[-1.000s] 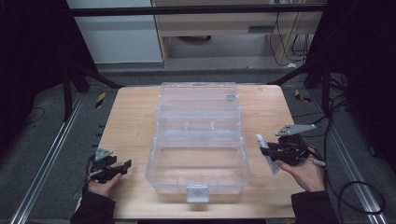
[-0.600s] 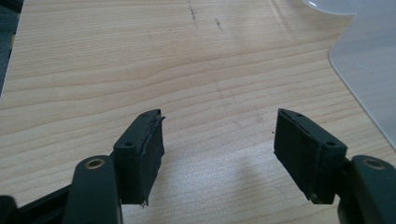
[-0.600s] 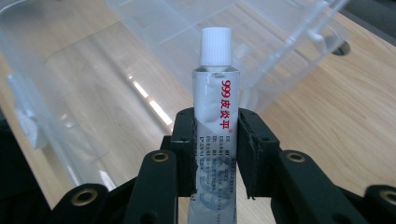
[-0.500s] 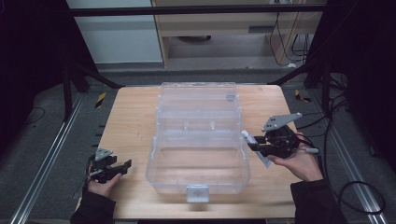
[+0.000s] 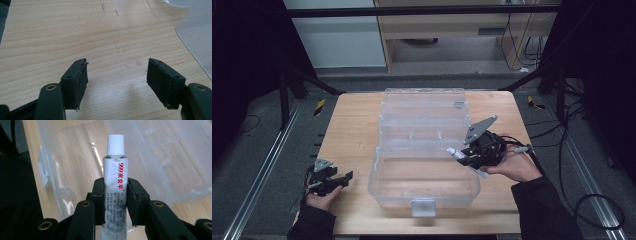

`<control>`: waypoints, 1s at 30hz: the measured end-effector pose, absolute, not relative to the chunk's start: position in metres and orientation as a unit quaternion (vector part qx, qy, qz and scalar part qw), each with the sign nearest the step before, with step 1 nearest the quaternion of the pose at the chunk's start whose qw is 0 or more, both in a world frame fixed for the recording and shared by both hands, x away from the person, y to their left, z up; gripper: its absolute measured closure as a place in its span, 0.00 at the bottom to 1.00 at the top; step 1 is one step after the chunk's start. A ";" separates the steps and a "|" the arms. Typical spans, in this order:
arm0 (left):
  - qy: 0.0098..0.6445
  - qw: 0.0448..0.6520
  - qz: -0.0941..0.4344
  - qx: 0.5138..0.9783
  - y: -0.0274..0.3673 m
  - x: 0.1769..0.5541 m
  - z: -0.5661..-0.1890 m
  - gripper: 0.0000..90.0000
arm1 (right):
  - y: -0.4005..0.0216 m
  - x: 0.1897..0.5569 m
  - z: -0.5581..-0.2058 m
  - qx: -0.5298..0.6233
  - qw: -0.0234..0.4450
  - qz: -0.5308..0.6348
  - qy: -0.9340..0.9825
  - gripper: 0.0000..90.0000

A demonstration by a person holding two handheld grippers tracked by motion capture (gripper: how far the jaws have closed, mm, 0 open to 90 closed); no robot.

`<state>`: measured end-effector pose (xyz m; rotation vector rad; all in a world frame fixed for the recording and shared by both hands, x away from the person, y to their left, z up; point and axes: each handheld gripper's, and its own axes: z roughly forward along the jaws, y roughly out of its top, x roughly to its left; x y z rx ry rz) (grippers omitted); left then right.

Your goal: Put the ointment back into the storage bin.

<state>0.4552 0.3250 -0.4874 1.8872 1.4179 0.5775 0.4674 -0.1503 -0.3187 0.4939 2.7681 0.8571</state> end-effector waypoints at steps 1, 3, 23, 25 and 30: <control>0.546 0.347 0.223 0.729 0.325 0.455 -0.487 0.36 | -0.147 0.469 -0.320 0.161 0.097 0.286 0.939 0.77; 0.546 0.347 0.222 0.729 0.325 0.455 -0.487 0.36 | -0.140 0.471 -0.323 0.148 0.092 0.277 0.945 0.77; 0.547 0.349 0.222 0.728 0.326 0.455 -0.487 0.36 | -0.098 0.474 -0.366 0.070 0.053 0.196 0.977 0.77; 0.547 0.349 0.222 0.728 0.326 0.455 -0.487 0.36 | -0.095 0.474 -0.371 0.065 0.051 0.187 0.979 0.77; 0.546 0.348 0.223 0.728 0.326 0.455 -0.487 0.36 | -0.088 0.476 -0.382 0.048 0.047 0.167 0.984 0.77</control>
